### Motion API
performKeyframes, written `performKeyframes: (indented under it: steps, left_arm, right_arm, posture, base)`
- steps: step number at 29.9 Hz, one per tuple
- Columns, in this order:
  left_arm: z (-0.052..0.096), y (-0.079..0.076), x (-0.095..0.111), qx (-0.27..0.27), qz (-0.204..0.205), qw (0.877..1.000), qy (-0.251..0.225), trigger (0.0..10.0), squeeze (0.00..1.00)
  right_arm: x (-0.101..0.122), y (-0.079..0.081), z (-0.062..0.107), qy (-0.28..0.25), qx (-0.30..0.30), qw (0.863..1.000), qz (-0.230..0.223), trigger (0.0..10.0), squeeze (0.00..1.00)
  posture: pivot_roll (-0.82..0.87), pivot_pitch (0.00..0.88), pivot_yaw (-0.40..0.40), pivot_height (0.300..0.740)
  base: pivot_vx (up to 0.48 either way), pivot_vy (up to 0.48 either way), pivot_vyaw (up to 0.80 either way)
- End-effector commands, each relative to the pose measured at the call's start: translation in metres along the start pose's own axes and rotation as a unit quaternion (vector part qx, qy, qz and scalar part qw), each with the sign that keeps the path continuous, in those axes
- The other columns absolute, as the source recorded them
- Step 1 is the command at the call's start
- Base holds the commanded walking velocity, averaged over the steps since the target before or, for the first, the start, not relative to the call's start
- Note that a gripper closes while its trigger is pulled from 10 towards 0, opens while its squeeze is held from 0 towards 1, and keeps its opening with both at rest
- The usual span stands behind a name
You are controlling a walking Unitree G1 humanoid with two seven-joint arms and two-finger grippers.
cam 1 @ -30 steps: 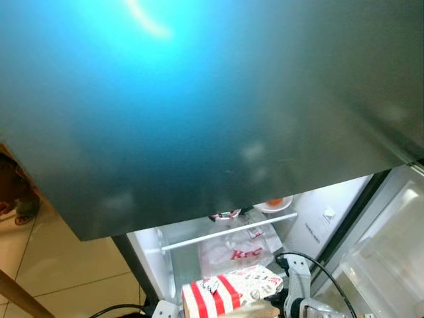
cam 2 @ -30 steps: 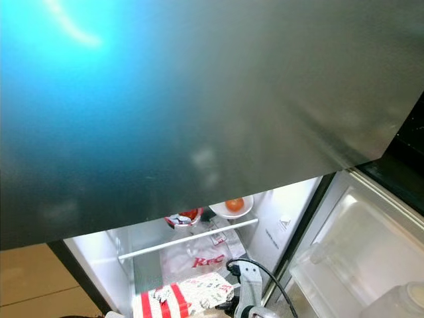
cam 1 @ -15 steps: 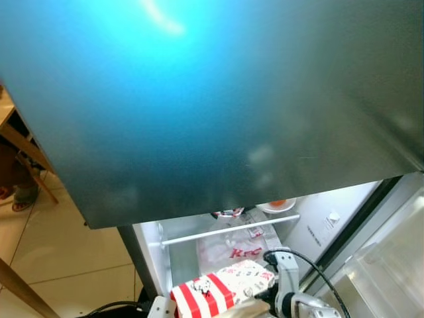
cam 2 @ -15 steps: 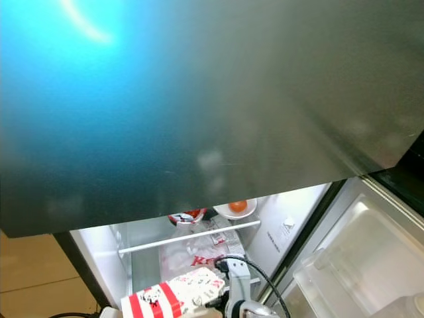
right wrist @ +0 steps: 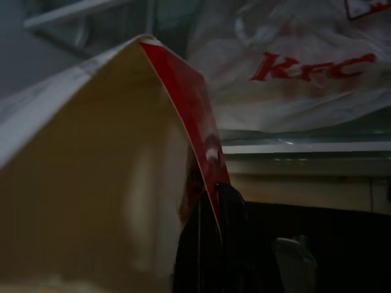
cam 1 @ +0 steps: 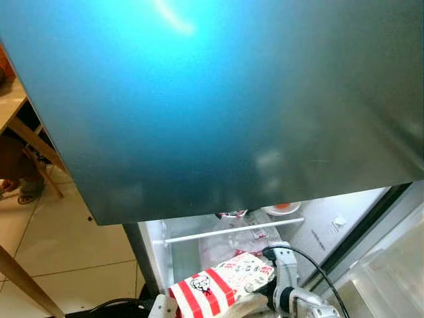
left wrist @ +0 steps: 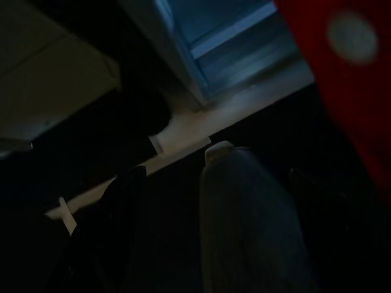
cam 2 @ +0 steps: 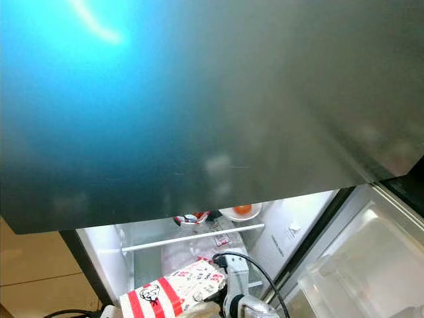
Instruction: Restocking fridge
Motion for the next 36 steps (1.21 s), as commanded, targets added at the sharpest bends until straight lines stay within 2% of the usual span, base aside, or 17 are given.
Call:
performKeyframes:
  steps: [1,3,6,17,21,26,30,36]
  left_arm:
    - [0.003,0.001,-0.009,-0.01,-0.009,1.0,0.005,10.0,0.0]
    - [0.003,0.001,-0.009,-0.01,-0.009,1.0,0.005,10.0,0.0]
    - [0.004,0.0,-0.008,-0.016,0.012,1.0,-0.002,10.0,0.0]
    - [0.004,0.0,-0.01,-0.016,0.01,1.0,0.006,10.0,0.0]
    - [0.004,0.0,-0.011,-0.015,0.015,1.0,0.008,10.0,0.0]
    - [0.004,0.0,-0.011,-0.016,0.019,1.0,0.008,10.0,0.0]
    - [0.004,-0.001,-0.012,-0.017,0.025,1.0,0.009,10.0,0.0]
    - [0.004,-0.002,-0.012,-0.017,0.026,0.999,0.009,10.0,0.0]
  right_arm:
    - [-0.01,-0.005,0.003,-0.003,-0.008,1.0,-0.025,10.0,0.0]
    - [-0.01,-0.005,0.003,-0.003,-0.008,1.0,-0.025,10.0,0.0]
    - [-0.016,-0.008,0.004,0.0,-0.012,1.0,-0.027,10.0,0.0]
    - [-0.015,-0.007,0.004,-0.008,-0.008,0.999,-0.034,10.0,0.0]
    - [-0.008,-0.006,0.003,-0.017,-0.011,0.999,-0.038,10.0,0.0]
    - [0.002,-0.011,0.004,-0.031,-0.041,0.998,-0.046,10.0,0.0]
    - [0.03,-0.029,0.01,-0.088,-0.116,0.982,-0.12,10.0,0.0]
    - [0.04,-0.042,0.017,-0.1,-0.161,0.973,-0.133,10.0,0.0]
  posture:
    - [0.06,0.044,-0.009,0.642]
    - [0.06,0.044,-0.009,0.642]
    - [0.05,0.043,0.006,0.627]
    - [0.05,0.043,0.013,0.623]
    - [0.05,0.054,-0.001,0.623]
    - [0.05,0.056,-0.004,0.623]
    - [0.05,0.061,-0.009,0.623]
    - [0.06,0.069,-0.015,0.623]
  base:
    - [0.0,0.0,0.0]
    - [0.0,0.0,0.0]
    - [0.0,0.0,0.0]
    - [0.0,0.0,0.0]
    - [0.0,0.0,0.0]
    - [0.0,0.0,0.0]
    - [0.0,0.0,0.0]
    - [0.0,0.0,0.0]
Point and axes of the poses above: a point about 5 cm out from each wrist's last joint towards the gripper, its own z axis pointing back from the gripper into the wrist, its own x axis along the axis of the wrist's last joint, y = z × x, the point moved 1 cm from there along -z, pointing out of the wrist towards the gripper, and after that the axes turned 2 degrees about z, right-handed, at the moved point
